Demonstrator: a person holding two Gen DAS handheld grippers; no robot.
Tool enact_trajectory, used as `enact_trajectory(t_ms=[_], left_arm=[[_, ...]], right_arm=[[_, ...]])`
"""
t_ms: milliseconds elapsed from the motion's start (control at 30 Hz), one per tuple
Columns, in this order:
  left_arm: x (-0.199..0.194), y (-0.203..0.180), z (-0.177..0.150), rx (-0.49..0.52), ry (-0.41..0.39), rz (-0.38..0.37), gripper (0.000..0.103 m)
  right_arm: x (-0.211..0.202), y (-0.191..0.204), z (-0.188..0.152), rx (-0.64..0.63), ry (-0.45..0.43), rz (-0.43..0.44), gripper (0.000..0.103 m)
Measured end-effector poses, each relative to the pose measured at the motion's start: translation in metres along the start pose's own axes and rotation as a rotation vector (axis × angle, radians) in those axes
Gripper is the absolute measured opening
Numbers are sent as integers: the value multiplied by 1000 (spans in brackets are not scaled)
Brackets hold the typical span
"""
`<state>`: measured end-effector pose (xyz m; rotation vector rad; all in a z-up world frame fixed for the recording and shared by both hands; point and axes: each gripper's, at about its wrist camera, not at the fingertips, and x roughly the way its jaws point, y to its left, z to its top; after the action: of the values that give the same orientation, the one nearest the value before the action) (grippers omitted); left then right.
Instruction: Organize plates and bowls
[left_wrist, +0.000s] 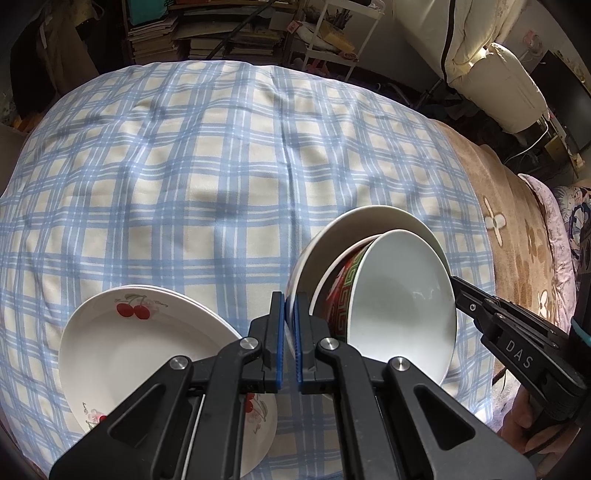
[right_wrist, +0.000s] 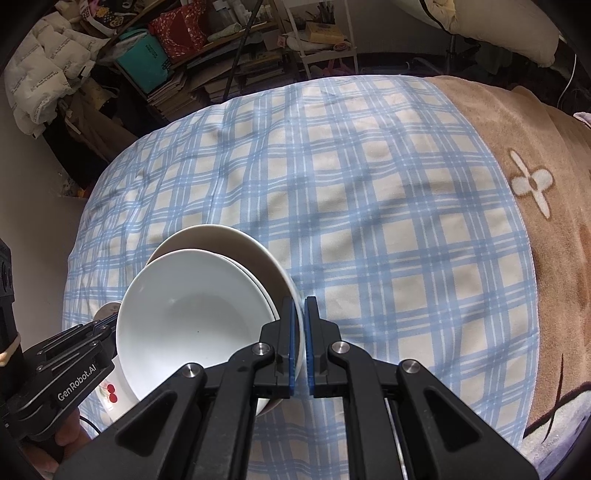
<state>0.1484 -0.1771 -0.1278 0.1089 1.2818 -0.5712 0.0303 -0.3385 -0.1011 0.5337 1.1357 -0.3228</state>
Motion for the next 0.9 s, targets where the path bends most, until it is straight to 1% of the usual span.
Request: enact_trajectory(t_ms=[67,333,533,667,767,900], left_arm=[[-3,2,-1,-9,1,1,2],[-24,12,-6,-24,-15,9,2],[-48,24,-12,-34,-33,38,2],[-60,45,-23,-58,-23,51,2],[-65,65,-34,-96,-10,64,2],[-73,86,-47,-132,-19,95,2]], right_arm=[[-3,4,-1,-15,-6,-8,9],[-17,20,-7,-35,-26,14,9],[-27,39,-10,-58,-36,42,9],[-30,60,-18,-96,-29,62,9],[-27,81,-27,-141,-16,67,9],[-20,106,-38,-186,-1,69,8]])
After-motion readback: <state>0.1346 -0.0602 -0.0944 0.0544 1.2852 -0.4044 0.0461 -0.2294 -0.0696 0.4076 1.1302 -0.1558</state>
